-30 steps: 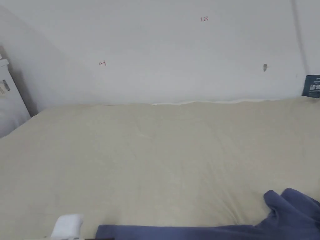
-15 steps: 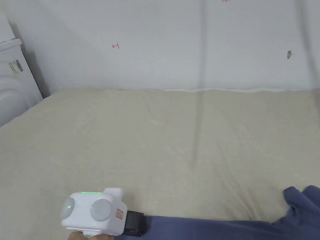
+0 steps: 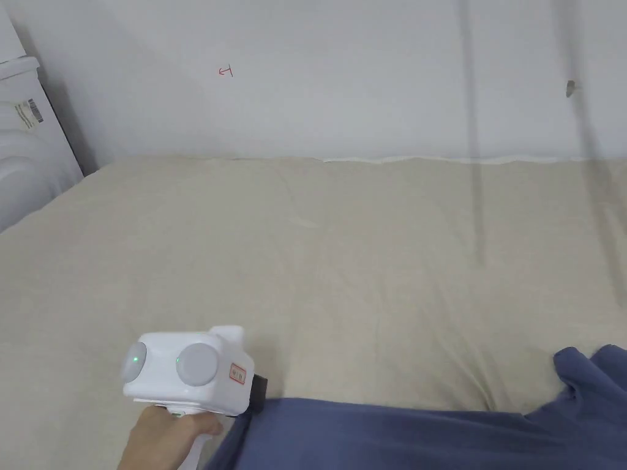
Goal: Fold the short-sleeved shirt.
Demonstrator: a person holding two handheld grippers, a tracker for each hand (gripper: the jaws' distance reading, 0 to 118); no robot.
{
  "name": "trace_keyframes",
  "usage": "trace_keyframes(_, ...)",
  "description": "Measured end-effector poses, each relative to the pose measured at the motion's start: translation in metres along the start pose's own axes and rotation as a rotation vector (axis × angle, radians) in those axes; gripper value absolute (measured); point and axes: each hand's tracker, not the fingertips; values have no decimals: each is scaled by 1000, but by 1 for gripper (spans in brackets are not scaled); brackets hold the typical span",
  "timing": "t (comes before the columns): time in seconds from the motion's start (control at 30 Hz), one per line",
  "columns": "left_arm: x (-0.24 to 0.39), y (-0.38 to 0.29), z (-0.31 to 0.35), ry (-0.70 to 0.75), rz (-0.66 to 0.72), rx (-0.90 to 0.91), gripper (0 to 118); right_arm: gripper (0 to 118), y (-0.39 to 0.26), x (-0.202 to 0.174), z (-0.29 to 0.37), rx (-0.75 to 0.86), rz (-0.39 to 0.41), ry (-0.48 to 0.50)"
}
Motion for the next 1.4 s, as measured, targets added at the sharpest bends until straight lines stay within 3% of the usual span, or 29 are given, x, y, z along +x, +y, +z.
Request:
trace_keyframes(0.13,2,3,2,31,-101,-8,3,3,2,1,12,10,2,9)
trace_keyframes(0.27,5,-8,26,18,-106,31,3,3,3,2,22,21,10,19)
trace_keyframes(0.33,4,-9,35,15,-112,37,3,3,1,5,30,21,-14,94)
trace_keyframes(0.4,1,-6,45,-3,-104,56,3,3,-2,5,41,36,-14,77)
trace_keyframes(0.47,0,-11,59,-34,-90,86,3,3,-5,3,53,81,42,31)
trace_keyframes(0.63,-9,-33,98,-36,-117,139,3,3,-13,14,92,101,5,71)
trace_keyframes(0.77,-14,-52,137,-73,-114,188,3,3,-32,16,137,156,30,73)
trace_keyframes(1.03,-32,-137,187,-125,-78,233,3,3,-124,14,202,174,22,103)
trace_keyframes(1.27,-54,-231,158,-167,-40,134,3,3,-229,9,177,42,-29,127)
trace_keyframes(1.33,-57,-243,142,-133,-66,117,4,3,-247,6,162,34,-6,140)
trace_keyframes(1.37,-55,-247,138,-97,-79,129,7,4,-254,3,155,34,-2,133)
trace_keyframes(1.4,-53,-251,137,-80,-91,150,22,20,-260,6,147,38,-8,134)
